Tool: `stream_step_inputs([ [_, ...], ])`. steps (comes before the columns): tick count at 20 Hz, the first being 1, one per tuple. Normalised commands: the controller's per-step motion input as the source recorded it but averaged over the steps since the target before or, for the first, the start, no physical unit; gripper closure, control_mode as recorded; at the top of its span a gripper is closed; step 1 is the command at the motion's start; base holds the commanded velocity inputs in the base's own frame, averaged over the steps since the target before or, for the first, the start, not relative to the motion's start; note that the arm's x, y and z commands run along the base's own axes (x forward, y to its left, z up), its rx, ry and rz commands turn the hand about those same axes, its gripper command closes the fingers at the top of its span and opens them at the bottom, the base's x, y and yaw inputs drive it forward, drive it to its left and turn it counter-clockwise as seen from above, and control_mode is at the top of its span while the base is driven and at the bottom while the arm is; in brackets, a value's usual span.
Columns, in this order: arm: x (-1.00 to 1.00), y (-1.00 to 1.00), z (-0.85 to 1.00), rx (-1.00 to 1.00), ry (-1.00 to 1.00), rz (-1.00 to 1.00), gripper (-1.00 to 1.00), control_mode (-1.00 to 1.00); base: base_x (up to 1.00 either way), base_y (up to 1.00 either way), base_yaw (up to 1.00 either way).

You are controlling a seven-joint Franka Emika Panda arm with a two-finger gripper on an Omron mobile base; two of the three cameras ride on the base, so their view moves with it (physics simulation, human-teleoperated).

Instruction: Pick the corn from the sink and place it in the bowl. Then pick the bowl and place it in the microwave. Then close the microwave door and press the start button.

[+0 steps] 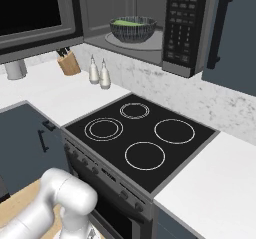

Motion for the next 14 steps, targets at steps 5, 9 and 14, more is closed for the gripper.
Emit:
stream_step_inputs([
  [5, 0.44, 0.86, -0.49, -0.02, -0.07, -0.08, -1.00, -1.00, 0.00, 0.00, 0.00],
  [9, 0.61, 0.50, -0.28, -0.01, -0.03, -0.06, -1.00, -1.00, 0.00, 0.00, 0.00],
  [14, 0.86, 0.23, -0.44, 0.00, 0.00, 0.00, -1.00, -1.00, 0.00, 0.00, 0.00],
])
